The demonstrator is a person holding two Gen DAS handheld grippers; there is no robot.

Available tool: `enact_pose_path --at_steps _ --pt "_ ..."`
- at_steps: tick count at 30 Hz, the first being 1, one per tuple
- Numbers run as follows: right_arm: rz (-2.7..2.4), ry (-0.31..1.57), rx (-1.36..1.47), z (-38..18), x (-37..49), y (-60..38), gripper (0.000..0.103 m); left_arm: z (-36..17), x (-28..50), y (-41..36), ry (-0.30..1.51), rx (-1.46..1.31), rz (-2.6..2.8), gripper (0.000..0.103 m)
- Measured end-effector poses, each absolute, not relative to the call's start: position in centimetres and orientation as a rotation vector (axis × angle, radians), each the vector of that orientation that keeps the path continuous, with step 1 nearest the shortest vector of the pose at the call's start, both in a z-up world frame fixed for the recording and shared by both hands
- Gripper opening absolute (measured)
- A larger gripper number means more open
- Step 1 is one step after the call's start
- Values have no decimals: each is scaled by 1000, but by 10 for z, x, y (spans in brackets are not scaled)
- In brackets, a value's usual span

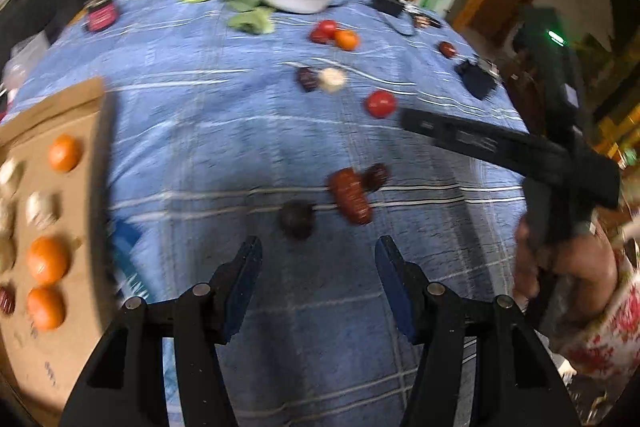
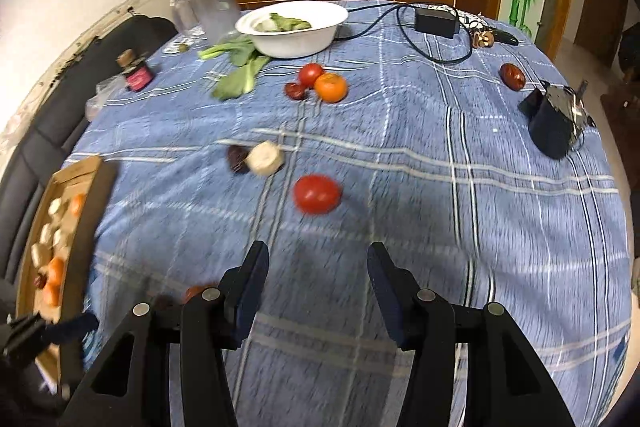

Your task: Organize fruits

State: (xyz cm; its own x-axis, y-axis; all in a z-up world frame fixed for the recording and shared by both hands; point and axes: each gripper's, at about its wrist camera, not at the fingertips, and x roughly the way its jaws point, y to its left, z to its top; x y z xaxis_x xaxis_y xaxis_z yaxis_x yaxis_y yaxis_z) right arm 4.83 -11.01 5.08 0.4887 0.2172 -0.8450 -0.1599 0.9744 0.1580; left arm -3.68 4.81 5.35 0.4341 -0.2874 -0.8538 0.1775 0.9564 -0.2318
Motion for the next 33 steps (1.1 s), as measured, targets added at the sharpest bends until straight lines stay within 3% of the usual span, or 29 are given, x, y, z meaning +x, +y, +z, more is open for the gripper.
enact_pose_path --at_steps 14,17,19,20,21,23,33 --pt "236 1056 -25 28 88 -91 54 33 13 11 1111 -58 -439 57" --pt "255 1069 -27 23 90 -89 40 27 14 2 1127 -20 -450 57" --pt "261 1069 -20 22 90 -90 37 24 14 -4 1137 22 -438 57" --pt "267 1071 -18 23 89 -91 34 21 15 -6 1143 42 -427 53" --pt "269 1072 -15 23 88 -92 34 19 16 -7 1146 59 -414 40" --pt "270 1074 -3 24 86 -95 34 17 17 -6 1145 67 -391 30" --pt "283 1061 86 42 59 -116 34 31 10 18 1120 -52 -363 30"
